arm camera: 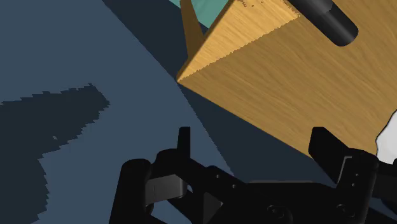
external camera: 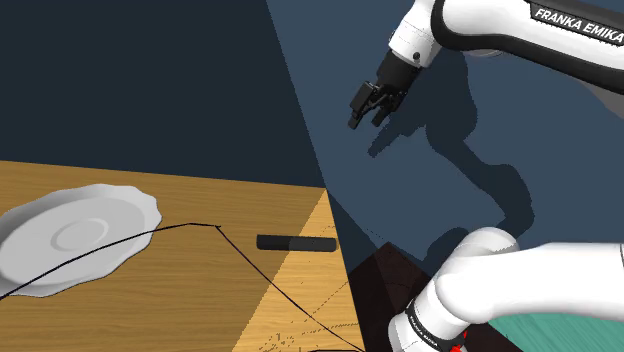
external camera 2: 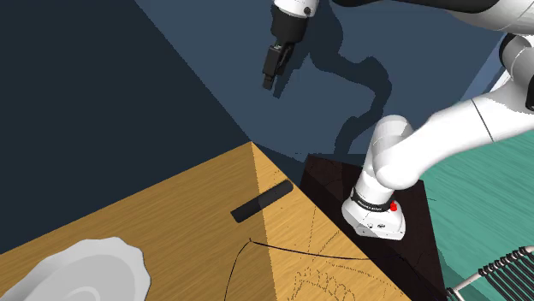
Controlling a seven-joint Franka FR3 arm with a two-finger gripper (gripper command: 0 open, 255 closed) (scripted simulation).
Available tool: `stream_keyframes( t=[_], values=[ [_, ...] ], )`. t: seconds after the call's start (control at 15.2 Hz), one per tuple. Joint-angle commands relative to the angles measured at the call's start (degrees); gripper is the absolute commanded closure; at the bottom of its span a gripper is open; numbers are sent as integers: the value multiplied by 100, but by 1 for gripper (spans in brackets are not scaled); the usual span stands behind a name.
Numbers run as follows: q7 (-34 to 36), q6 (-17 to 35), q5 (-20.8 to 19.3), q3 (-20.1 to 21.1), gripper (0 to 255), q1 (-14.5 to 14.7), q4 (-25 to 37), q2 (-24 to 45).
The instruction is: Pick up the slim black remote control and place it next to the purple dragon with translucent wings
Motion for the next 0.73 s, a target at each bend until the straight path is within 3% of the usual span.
stream_keyframes(
  t=[0.0, 0.66],
  values=[
    [0, 0, 0, 0, 0, 0, 0, 0],
    [-1389, 796, 213, 263, 0, 958, -865, 667]
  ],
)
